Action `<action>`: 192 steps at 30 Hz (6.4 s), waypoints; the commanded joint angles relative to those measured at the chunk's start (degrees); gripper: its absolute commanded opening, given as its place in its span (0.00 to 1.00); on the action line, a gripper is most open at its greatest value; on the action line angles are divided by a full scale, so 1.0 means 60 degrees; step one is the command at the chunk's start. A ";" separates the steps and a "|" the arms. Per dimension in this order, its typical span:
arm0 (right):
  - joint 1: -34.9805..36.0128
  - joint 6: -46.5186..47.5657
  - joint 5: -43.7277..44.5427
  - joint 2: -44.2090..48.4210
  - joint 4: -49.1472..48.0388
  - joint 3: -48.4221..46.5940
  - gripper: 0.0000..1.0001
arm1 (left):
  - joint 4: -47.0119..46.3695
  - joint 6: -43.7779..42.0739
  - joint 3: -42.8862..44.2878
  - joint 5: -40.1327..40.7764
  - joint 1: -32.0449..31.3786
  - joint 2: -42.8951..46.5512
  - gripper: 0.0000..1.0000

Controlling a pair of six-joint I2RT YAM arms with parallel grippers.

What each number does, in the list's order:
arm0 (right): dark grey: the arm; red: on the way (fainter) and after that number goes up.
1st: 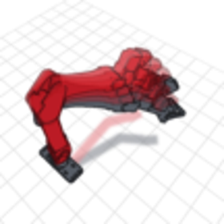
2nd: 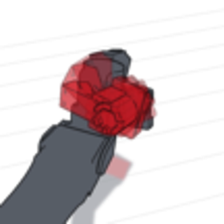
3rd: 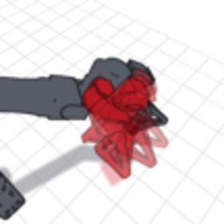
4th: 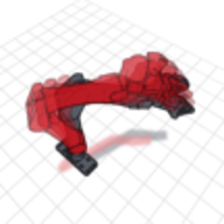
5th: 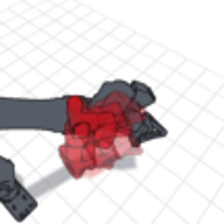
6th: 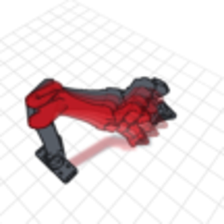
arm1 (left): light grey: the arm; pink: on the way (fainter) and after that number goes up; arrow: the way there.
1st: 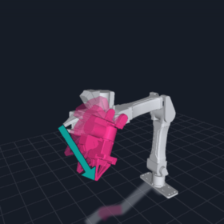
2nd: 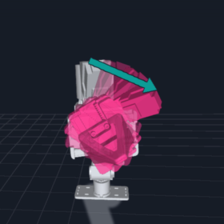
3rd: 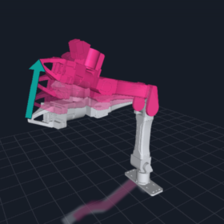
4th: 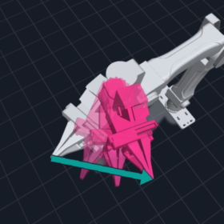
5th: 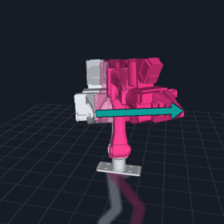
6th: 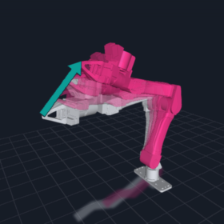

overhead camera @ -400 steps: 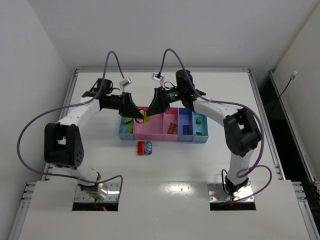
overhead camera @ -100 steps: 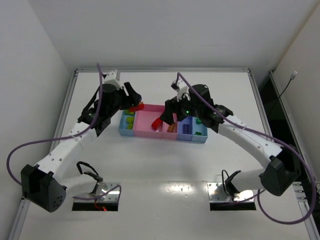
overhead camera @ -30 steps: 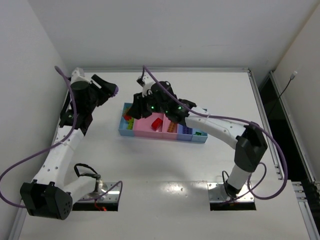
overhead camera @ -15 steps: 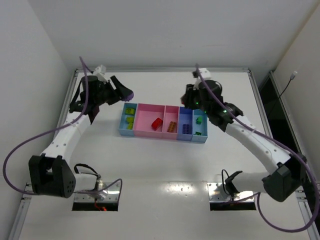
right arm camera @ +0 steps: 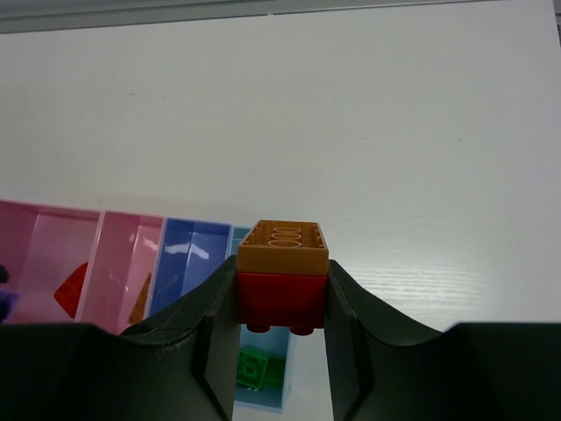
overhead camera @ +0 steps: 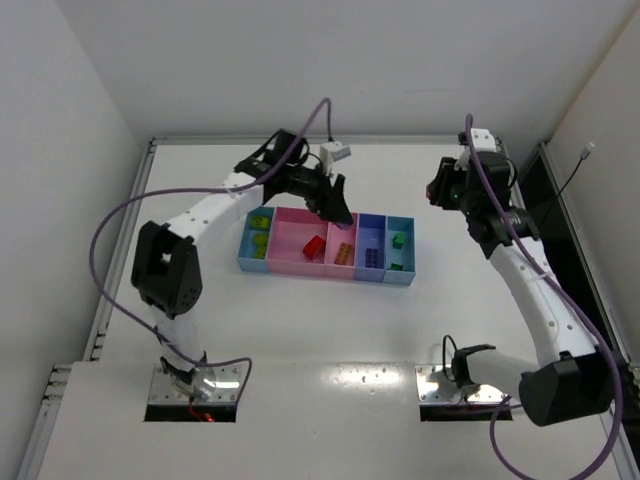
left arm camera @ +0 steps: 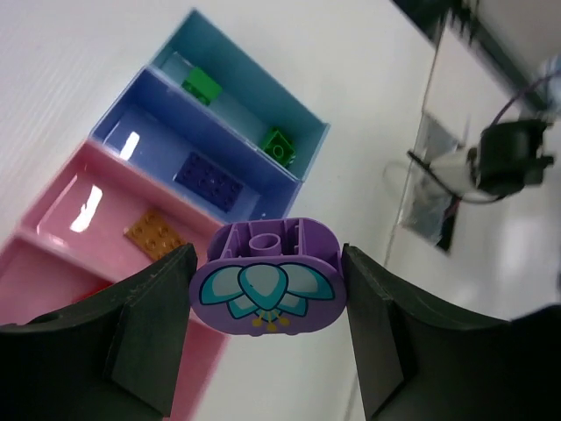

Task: Sort the legos into containers by color

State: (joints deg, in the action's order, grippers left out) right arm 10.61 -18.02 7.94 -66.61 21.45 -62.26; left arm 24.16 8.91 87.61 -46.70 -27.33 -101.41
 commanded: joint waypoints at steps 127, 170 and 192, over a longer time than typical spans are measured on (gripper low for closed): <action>-0.1007 0.1172 -1.4903 -0.2111 -0.1525 -0.0331 0.00 | -1.1058 0.8769 -0.0217 -0.6221 -0.0850 -0.1000 0.67; -0.1007 0.1172 -1.4727 -0.2023 -0.1525 -0.0244 0.00 | 0.0177 -0.0825 0.1438 -0.3511 -0.0352 -0.0517 0.76; -0.0729 0.1172 -1.4640 -0.2564 -0.1539 -0.0829 0.00 | -0.1845 0.1268 0.1263 -0.4610 0.0058 0.0246 0.83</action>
State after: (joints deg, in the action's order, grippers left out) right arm 5.39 -12.05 -78.91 -80.99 15.05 -64.16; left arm 16.47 14.37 95.72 -71.81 -27.29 -102.04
